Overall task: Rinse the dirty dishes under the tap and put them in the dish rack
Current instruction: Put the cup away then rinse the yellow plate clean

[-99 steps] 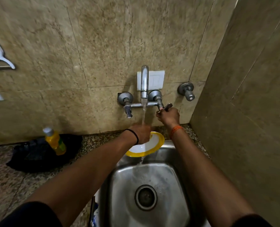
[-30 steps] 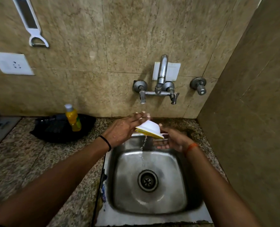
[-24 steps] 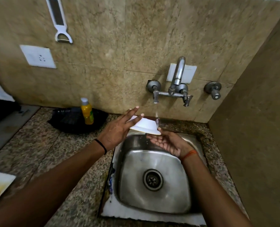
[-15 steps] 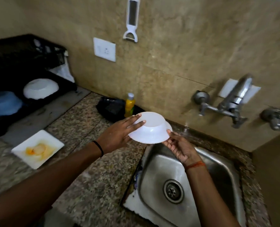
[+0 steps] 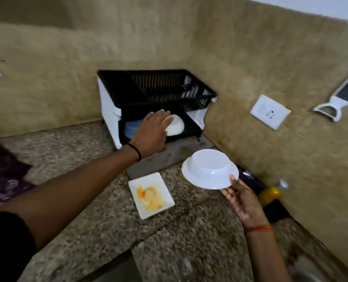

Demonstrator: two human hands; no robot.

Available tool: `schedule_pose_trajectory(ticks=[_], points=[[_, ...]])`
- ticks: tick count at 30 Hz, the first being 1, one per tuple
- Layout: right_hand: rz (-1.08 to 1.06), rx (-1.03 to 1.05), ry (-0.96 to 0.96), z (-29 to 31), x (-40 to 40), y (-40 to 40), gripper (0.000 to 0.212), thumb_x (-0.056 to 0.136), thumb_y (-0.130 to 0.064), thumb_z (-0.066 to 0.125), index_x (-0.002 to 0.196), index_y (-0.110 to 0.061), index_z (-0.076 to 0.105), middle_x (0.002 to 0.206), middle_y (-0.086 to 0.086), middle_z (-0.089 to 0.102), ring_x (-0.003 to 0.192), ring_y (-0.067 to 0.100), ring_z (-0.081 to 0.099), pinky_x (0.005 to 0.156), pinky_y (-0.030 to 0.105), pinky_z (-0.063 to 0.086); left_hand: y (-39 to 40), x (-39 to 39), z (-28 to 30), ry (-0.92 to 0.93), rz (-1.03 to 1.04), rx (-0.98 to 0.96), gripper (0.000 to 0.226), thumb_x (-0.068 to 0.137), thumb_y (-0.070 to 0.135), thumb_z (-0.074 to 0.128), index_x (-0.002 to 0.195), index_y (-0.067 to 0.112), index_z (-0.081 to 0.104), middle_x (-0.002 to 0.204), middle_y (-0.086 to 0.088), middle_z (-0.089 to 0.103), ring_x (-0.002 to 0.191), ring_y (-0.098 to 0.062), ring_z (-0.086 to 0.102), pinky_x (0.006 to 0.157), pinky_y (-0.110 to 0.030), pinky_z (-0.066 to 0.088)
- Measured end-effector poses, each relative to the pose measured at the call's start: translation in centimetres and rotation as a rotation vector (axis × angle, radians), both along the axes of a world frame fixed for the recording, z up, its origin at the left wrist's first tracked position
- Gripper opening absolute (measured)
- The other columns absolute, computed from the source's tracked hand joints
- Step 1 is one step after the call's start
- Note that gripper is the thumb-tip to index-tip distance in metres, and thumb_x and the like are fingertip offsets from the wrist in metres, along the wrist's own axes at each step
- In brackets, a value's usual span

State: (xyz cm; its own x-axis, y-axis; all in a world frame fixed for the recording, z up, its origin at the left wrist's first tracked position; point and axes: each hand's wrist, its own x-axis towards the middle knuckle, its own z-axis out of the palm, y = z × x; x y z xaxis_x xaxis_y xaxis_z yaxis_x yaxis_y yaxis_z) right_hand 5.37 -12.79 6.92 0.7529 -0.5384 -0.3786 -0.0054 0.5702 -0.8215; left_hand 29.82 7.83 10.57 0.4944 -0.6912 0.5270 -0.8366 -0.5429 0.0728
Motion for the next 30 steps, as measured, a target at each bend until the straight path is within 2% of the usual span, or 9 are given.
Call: schedule_pose_trajectory(ticks=[3,5,7,9,11,14,15,20,30], points=[[0.013,0.047,-0.005,-0.6,5.9,2.0,0.053,0.080,-0.017,0.066,0.130,-0.007,0.051,0.106,0.003,0.071,0.086,0.012,0.073,0.062,0.027,0.060,3.8,5.3,0.0,0.037,0.222,0.085,0.058,0.093,0.021,0.048,0.146,0.005,0.034,0.153,-0.015,0.032,0.143,-0.032,0.027,0.117,-0.047,0.018],[0.044,0.051,-0.003,-0.8,9.3,3.2,0.047,0.084,-0.015,0.065,0.129,-0.008,0.051,0.109,0.004,0.069,0.081,0.012,0.073,0.061,0.027,0.059,5.5,7.5,0.0,0.041,0.286,0.151,0.061,0.094,0.025,0.049,0.148,0.005,0.029,0.153,-0.017,0.032,0.141,-0.032,0.030,0.116,-0.046,0.018],[0.099,0.042,-0.034,-0.4,12.1,4.0,0.069,0.062,-0.022,0.087,0.122,-0.009,0.056,0.104,0.004,0.073,0.086,0.014,0.073,0.063,0.028,0.059,5.9,8.8,0.4,0.026,0.235,0.149,0.056,0.095,0.022,0.049,0.146,0.005,0.035,0.141,-0.019,0.048,0.126,-0.036,0.047,0.108,-0.044,0.031],[0.136,0.034,-0.075,-0.1,14.2,4.1,0.093,0.034,-0.032,0.099,0.116,-0.011,0.061,0.103,0.004,0.075,0.092,0.016,0.073,0.066,0.029,0.060,5.6,9.4,1.4,0.053,0.220,0.123,0.046,0.097,0.021,0.047,0.142,0.009,0.044,0.121,-0.015,0.063,0.105,-0.036,0.060,0.083,-0.038,0.044],[0.170,0.012,-0.100,0.3,16.0,3.9,0.085,0.041,-0.031,0.097,0.115,-0.012,0.061,0.106,0.003,0.074,0.094,0.016,0.072,0.067,0.028,0.060,5.2,10.4,2.9,0.091,0.262,0.144,0.040,0.097,0.023,0.046,0.136,0.020,0.053,0.110,-0.009,0.068,0.097,-0.031,0.062,0.067,-0.032,0.040],[0.167,0.016,-0.131,1.6,18.2,3.5,0.027,0.088,-0.014,0.062,0.115,-0.011,0.061,0.107,0.001,0.074,0.092,0.012,0.072,0.066,0.026,0.059,4.8,12.0,4.8,0.201,0.243,0.156,0.031,0.092,0.025,0.053,0.120,0.028,0.067,0.108,-0.003,0.071,0.098,-0.025,0.063,0.074,-0.030,0.046],[0.165,0.016,-0.148,1.9,18.9,3.2,0.023,0.094,-0.011,0.052,0.115,-0.010,0.062,0.109,0.002,0.073,0.091,0.011,0.072,0.066,0.025,0.059,4.7,12.5,5.3,0.248,0.230,0.160,0.030,0.090,0.026,0.057,0.117,0.029,0.069,0.109,-0.001,0.072,0.099,-0.024,0.064,0.077,-0.029,0.048],[0.105,0.040,-0.260,5.6,20.4,3.0,0.048,0.100,-0.009,0.041,0.072,-0.010,0.080,0.086,0.005,0.077,0.079,0.010,0.074,0.059,0.022,0.058,4.3,14.4,7.5,0.486,0.184,0.260,0.031,0.082,0.029,0.071,0.112,0.023,0.072,0.113,0.005,0.071,0.103,-0.019,0.064,0.084,-0.027,0.050],[0.005,-0.002,-0.375,12.1,20.5,0.6,0.049,0.097,-0.009,0.044,0.062,-0.011,0.078,0.081,0.001,0.077,0.075,0.005,0.073,0.056,0.017,0.056,2.5,16.3,9.0,0.610,0.178,0.532,0.044,0.081,0.035,0.072,0.118,0.012,0.067,0.117,-0.004,0.067,0.107,-0.024,0.060,0.092,-0.037,0.051]])
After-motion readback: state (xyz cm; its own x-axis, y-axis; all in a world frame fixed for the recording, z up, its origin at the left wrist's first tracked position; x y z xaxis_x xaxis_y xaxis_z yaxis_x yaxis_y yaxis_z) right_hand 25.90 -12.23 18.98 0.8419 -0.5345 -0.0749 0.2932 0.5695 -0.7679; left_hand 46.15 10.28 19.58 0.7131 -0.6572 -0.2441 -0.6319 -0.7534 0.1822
